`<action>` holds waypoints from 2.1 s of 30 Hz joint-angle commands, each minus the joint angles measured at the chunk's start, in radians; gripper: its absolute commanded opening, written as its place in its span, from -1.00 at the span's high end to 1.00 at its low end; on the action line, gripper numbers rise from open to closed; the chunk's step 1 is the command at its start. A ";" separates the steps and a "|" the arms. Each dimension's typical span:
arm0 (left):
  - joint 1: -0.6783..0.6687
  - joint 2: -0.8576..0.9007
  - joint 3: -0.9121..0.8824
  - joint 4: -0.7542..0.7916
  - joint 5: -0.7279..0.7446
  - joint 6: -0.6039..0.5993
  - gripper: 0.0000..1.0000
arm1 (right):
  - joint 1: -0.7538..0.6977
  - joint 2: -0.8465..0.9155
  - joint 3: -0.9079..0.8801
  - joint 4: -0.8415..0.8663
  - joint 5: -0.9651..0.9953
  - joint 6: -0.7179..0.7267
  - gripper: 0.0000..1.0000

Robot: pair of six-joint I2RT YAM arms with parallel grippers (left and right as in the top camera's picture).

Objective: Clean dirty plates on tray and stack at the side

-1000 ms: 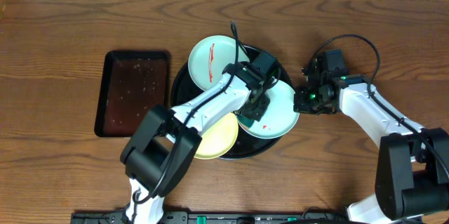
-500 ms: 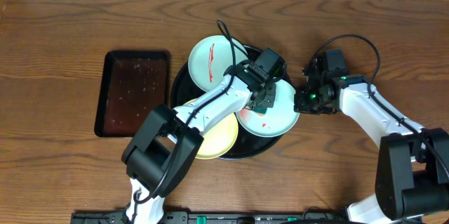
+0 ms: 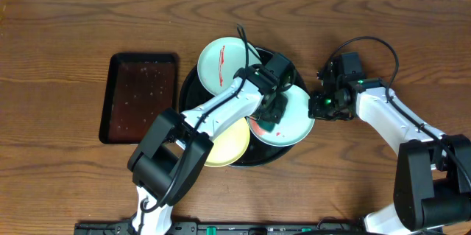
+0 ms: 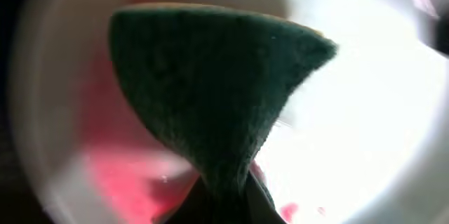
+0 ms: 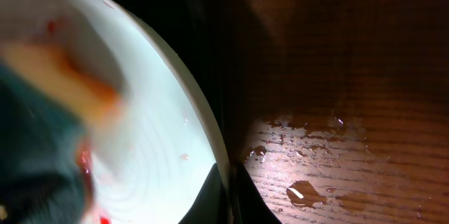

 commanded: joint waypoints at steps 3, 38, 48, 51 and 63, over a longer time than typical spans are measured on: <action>-0.009 0.022 -0.004 0.031 0.270 0.182 0.85 | 0.000 0.000 -0.002 -0.004 0.036 -0.002 0.97; 0.037 -0.218 0.233 -0.207 -0.304 -0.060 0.85 | 0.000 -0.012 0.011 -0.005 0.043 -0.002 0.98; 0.214 -0.262 0.232 -0.356 -0.286 -0.094 0.85 | 0.085 -0.097 0.138 -0.108 0.251 -0.086 0.98; 0.227 -0.262 0.232 -0.357 -0.286 -0.094 0.85 | 0.139 -0.097 0.167 -0.143 0.367 -0.113 0.98; 0.227 -0.262 0.232 -0.350 -0.287 -0.094 0.85 | 0.337 -0.111 0.313 -0.259 0.784 -0.075 0.98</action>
